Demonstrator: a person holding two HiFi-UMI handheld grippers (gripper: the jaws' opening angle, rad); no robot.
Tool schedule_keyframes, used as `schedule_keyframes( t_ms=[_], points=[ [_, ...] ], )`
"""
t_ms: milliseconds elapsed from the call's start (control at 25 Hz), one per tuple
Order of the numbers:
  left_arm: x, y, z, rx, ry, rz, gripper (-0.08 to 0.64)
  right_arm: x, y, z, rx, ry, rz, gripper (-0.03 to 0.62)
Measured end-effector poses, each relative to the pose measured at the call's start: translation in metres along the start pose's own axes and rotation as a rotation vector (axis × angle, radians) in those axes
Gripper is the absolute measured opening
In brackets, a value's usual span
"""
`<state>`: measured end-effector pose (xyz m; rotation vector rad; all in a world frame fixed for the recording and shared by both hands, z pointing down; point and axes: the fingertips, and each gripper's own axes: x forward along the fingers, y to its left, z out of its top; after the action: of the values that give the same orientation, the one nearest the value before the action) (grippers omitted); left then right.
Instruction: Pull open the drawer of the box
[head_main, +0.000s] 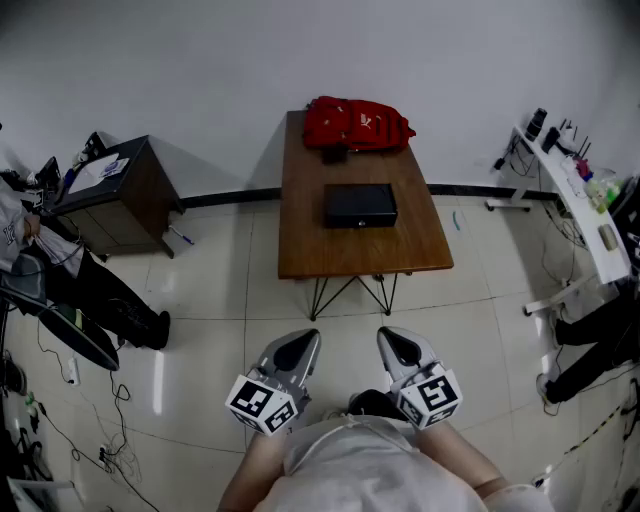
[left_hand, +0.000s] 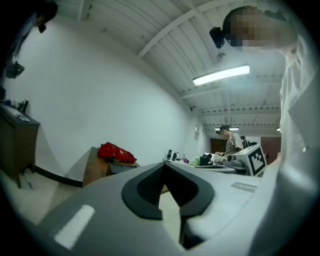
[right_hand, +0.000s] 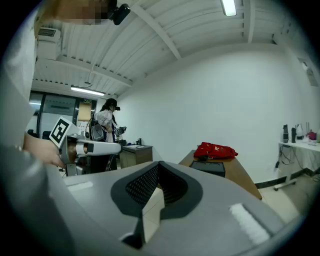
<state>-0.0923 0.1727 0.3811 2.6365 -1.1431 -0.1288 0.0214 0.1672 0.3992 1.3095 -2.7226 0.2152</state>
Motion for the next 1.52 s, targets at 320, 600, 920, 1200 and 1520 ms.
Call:
schedule_keyframes(
  t_ms=[320,600,920,1200,1520],
  points=[
    [0.027,0.035,-0.011,-0.025,0.001,0.038,0.006,0.039,-0.036,-0.017,0.03,0.019,0.021,0.009],
    [0.095,0.099,-0.004,-0.031,0.015,0.065,0.006,0.111,-0.101,-0.01,0.041,0.024,0.031,0.009],
    [0.22,0.159,0.016,0.04,0.069,0.044,0.006,0.195,-0.218,0.008,0.049,0.051,0.002,0.009],
    [0.281,0.203,0.019,-0.009,0.078,0.064,0.006,0.248,-0.276,0.006,0.05,0.108,0.007,0.009],
    [0.293,0.239,0.006,-0.058,0.122,0.103,0.006,0.286,-0.294,-0.013,0.082,0.185,-0.01,0.009]
  ],
)
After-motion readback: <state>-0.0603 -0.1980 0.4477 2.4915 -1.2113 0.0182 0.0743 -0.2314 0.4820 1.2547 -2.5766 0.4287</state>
